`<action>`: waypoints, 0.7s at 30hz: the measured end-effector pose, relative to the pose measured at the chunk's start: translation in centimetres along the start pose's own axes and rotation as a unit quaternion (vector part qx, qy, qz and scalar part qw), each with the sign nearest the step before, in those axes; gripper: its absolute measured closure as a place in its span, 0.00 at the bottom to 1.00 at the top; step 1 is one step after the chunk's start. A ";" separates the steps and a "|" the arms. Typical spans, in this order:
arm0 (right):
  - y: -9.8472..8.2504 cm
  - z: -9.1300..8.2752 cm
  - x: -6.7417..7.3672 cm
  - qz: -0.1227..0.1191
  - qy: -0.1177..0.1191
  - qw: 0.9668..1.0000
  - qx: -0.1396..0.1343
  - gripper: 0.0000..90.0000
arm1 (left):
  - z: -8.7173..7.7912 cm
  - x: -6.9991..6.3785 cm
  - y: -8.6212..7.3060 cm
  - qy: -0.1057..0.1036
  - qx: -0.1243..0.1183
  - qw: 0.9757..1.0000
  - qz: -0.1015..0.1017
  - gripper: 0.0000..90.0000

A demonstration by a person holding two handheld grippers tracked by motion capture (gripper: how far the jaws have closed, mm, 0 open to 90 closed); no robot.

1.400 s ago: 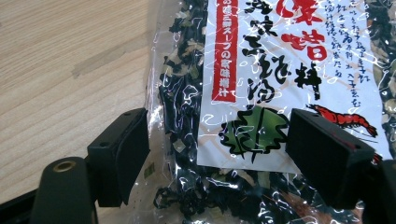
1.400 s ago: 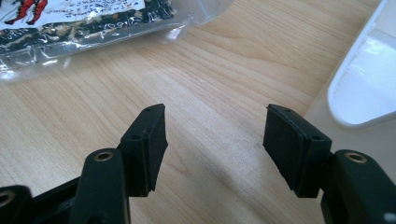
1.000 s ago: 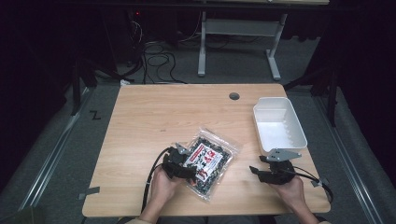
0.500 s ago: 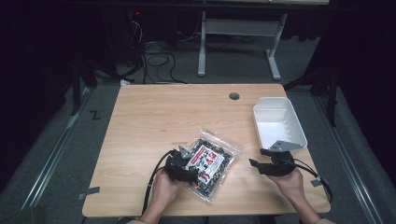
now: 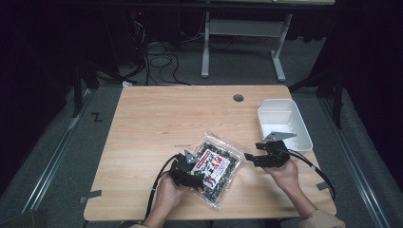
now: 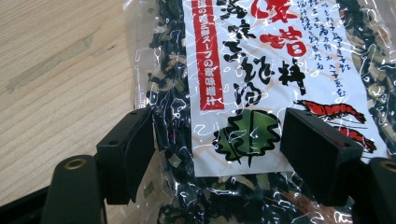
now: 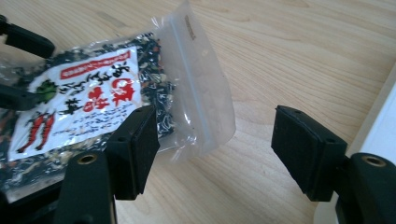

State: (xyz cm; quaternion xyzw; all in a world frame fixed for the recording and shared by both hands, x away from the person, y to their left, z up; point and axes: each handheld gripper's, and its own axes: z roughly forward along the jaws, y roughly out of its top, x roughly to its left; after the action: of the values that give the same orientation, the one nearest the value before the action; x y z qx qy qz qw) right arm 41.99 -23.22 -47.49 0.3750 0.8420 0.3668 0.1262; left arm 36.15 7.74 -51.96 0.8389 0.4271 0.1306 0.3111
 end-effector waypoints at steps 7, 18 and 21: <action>1.1 1.8 0.1 0.000 -0.001 1.000 0.016 0.39 | 0.1 -0.2 0.0 -0.002 -0.001 1.000 0.006 0.29; 1.8 4.5 0.2 0.007 -0.005 0.999 0.046 0.44 | 0.1 -0.2 0.1 -0.002 -0.001 1.000 0.004 0.28; 1.6 5.2 0.1 0.013 0.002 0.998 0.057 0.48 | 0.1 -0.1 0.1 -0.002 0.002 1.000 0.001 0.26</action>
State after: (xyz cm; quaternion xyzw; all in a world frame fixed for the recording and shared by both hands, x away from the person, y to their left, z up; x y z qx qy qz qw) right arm 45.36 -19.72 -49.94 0.3915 0.8569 0.3205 0.0983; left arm 36.25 7.57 -52.00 0.8404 0.4254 0.1284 0.3104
